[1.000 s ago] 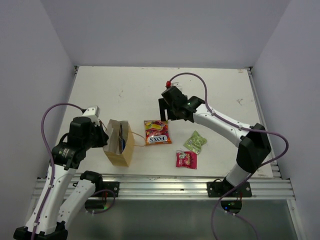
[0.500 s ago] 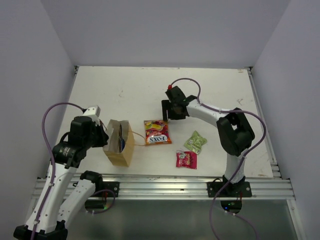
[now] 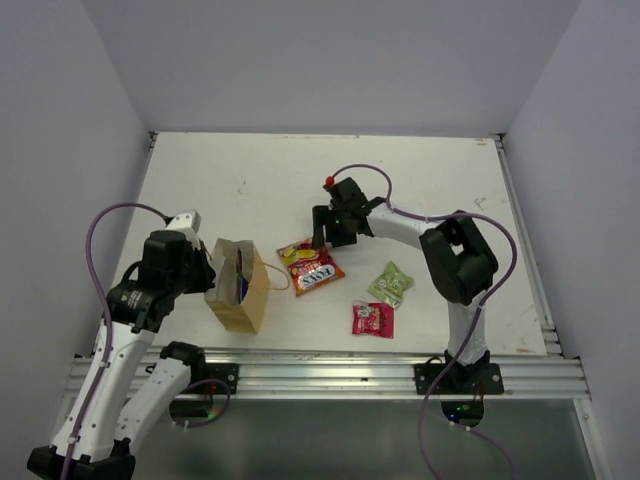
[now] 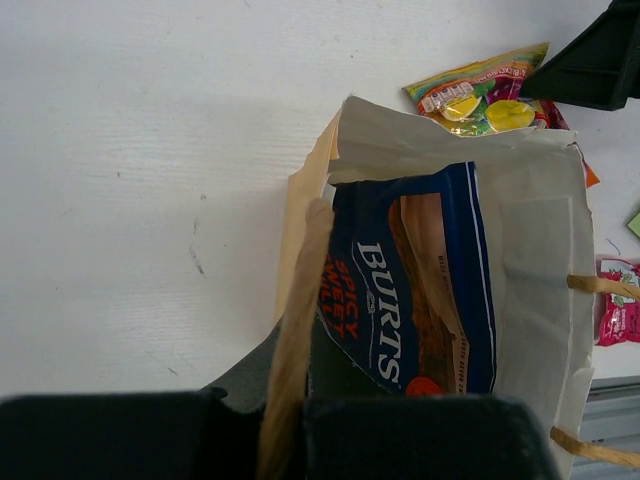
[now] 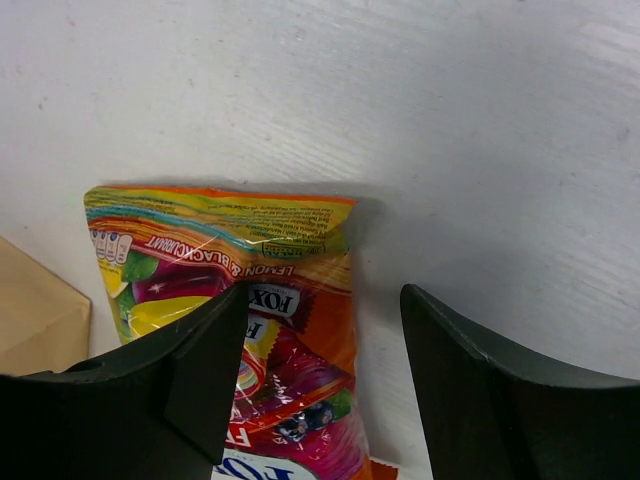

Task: Place the snacks into the paper bag

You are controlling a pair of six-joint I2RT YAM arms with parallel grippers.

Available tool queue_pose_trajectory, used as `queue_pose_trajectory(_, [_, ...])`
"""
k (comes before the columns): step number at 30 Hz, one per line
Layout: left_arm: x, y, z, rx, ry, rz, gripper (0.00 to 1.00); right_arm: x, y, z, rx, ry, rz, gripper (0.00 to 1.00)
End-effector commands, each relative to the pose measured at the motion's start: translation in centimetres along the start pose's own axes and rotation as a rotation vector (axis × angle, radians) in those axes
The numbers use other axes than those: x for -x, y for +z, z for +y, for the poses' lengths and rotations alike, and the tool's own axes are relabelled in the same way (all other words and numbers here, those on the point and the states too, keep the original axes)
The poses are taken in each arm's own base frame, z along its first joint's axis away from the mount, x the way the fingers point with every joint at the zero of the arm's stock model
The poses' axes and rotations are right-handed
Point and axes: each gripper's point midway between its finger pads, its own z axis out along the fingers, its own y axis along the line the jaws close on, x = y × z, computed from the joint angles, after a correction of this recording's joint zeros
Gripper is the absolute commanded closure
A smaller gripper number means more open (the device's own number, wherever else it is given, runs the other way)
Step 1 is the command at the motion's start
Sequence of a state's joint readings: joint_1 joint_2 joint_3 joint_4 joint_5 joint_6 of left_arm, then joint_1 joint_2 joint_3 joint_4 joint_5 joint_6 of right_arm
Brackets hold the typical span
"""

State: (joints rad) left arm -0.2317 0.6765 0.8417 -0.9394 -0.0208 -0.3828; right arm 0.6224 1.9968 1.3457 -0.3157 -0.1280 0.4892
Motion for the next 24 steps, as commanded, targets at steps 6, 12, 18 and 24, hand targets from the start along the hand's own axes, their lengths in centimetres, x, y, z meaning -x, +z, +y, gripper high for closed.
queue_pose_trajectory(6, [0.4, 0.2, 0.1, 0.016, 0.001, -0.004, 1.0, -1.3, 2.2, 1.9, 0.127, 0.014, 0.069, 0.33])
queue_pose_trajectory(12, [0.5, 0.3, 0.2, 0.026, -0.005, -0.004, 1.0, -2.3, 3.5, 2.3, 0.166, 0.011, 0.129, 0.43])
queue_pose_trajectory(18, [0.5, 0.3, 0.4, 0.038, -0.011, -0.002, 1.0, -4.0, 4.2, 1.2, 0.141, -0.001, 0.178, 0.88])
queue_pose_trajectory(24, [0.4, 0.4, 0.4, 0.037, -0.013, 0.001, 1.0, -1.9, 1.5, 0.4, 0.045, -0.075, 0.1, 1.0])
